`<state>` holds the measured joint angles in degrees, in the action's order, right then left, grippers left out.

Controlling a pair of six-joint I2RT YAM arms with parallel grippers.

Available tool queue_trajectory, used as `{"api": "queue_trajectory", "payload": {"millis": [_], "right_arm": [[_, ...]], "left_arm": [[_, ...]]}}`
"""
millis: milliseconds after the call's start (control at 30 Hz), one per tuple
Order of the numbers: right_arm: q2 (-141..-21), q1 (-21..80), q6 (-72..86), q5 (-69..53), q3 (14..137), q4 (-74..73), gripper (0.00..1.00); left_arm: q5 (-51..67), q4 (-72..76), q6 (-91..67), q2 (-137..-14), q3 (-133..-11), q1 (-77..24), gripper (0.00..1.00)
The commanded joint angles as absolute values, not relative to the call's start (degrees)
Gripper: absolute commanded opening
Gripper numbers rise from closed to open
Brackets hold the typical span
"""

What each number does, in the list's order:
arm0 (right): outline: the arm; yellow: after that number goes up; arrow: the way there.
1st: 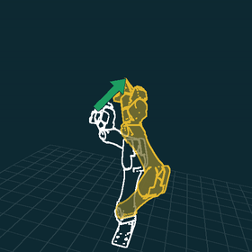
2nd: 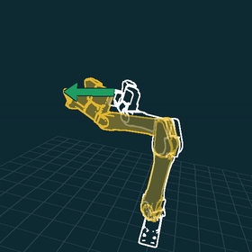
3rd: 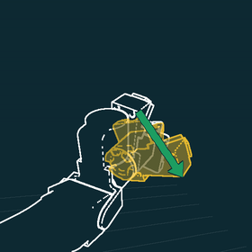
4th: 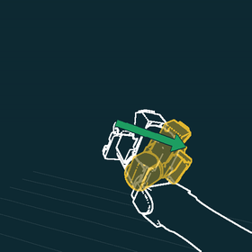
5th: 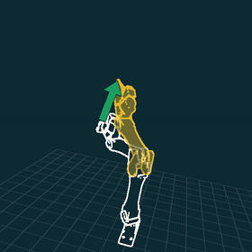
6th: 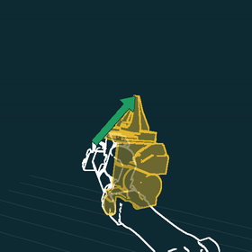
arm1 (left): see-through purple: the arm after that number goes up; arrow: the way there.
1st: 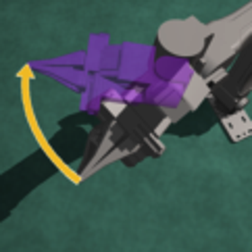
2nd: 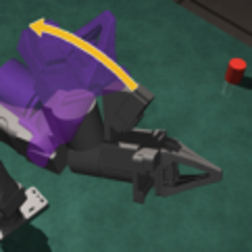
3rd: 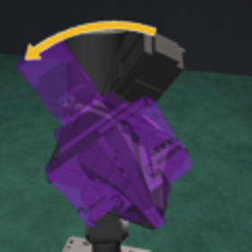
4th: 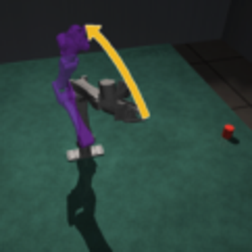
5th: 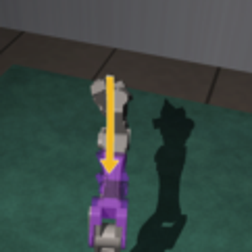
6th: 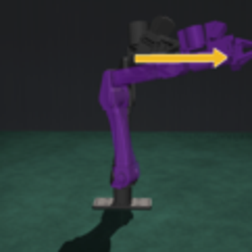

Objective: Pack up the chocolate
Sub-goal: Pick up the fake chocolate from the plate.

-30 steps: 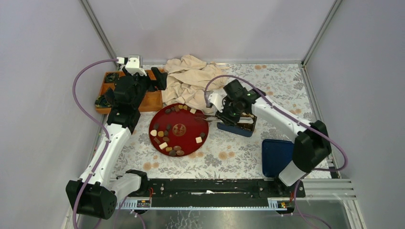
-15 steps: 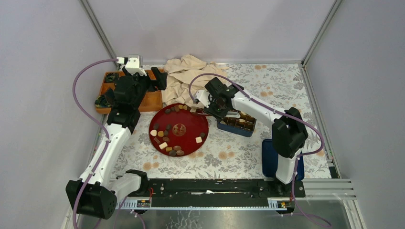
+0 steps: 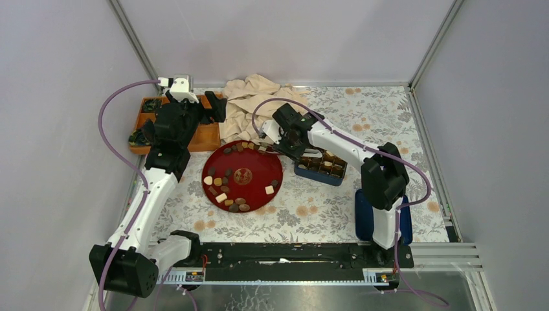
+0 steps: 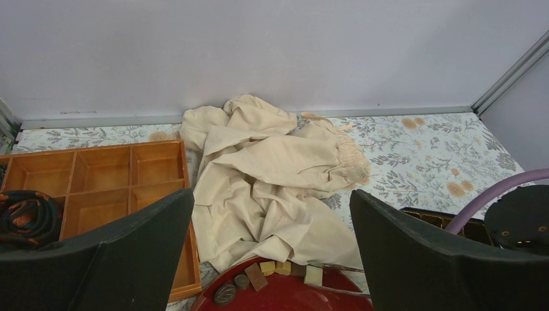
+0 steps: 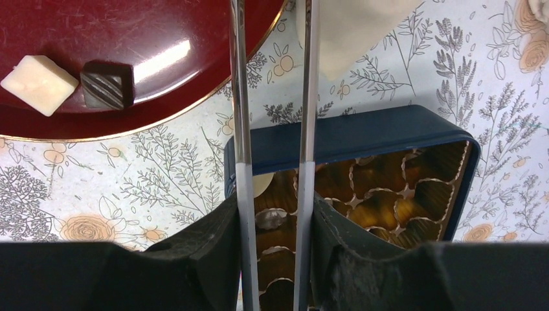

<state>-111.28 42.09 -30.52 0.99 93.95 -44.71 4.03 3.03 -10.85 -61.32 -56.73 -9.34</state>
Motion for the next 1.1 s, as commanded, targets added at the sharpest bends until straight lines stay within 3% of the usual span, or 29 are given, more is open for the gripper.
{"api": "queue_trajectory", "payload": {"millis": [0,333,600,767,1067], "right_arm": [[-112.0,42.8,-29.6,2.2,97.0,-45.3,0.43],[-111.2,43.7,-29.5,-1.1,96.7,-46.7,0.4],[-107.1,43.6,-29.3,-1.1,93.7,-45.4,0.11],[-101.7,43.5,-29.6,-5.4,90.6,-45.0,0.0],[-90.4,38.9,-33.4,-19.4,82.2,-45.6,0.0]], "left_arm": [[3.6,5.7,-10.7,-60.3,-56.2,-9.6,0.99],[3.6,5.7,-10.7,-60.3,-56.2,-9.5,0.99],[3.6,5.7,-10.7,-60.4,-56.3,-9.6,0.99],[3.6,5.7,-10.6,-60.5,-56.2,-9.6,0.99],[3.5,5.8,-10.5,-60.5,-56.2,-9.6,0.99]]}}
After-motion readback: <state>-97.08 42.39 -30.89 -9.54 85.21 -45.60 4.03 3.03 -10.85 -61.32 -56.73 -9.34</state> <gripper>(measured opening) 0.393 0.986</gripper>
